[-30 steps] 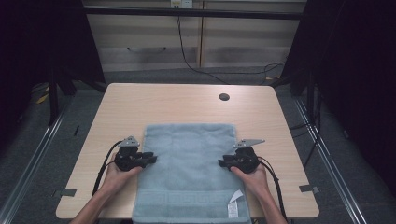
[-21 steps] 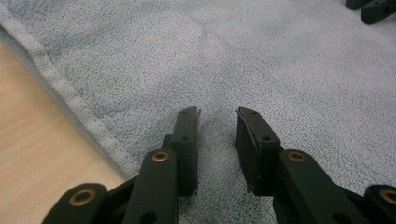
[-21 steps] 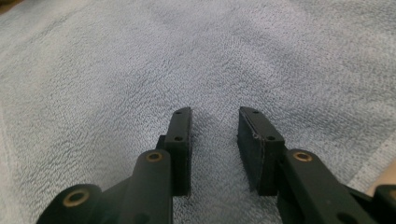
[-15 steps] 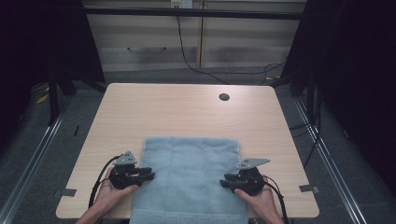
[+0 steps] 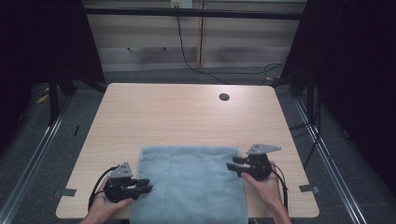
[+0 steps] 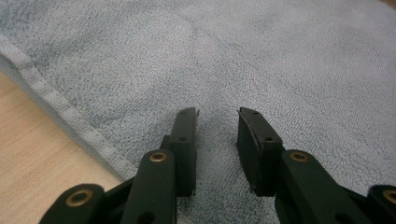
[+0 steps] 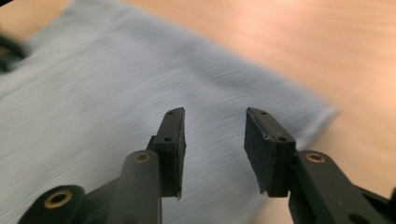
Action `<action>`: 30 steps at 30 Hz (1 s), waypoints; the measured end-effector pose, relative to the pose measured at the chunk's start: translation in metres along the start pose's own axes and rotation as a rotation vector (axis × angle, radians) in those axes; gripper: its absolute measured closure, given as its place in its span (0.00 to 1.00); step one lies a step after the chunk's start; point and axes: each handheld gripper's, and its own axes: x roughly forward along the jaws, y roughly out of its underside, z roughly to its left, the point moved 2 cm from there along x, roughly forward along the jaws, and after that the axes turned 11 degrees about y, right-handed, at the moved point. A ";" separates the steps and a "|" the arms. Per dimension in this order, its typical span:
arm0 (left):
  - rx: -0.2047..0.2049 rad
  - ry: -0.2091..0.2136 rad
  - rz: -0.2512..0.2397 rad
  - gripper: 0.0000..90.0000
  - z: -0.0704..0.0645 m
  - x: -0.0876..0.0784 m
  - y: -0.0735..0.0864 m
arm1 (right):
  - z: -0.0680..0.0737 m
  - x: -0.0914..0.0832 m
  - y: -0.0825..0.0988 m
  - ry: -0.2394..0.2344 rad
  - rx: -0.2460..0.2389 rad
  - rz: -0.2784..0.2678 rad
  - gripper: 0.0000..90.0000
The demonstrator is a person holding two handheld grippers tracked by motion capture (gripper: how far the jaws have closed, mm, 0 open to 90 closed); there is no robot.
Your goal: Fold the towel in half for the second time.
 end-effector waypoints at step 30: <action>-0.130 -0.121 -0.054 0.63 0.112 0.011 -0.058 | -0.052 0.058 -0.013 0.000 0.050 0.099 0.76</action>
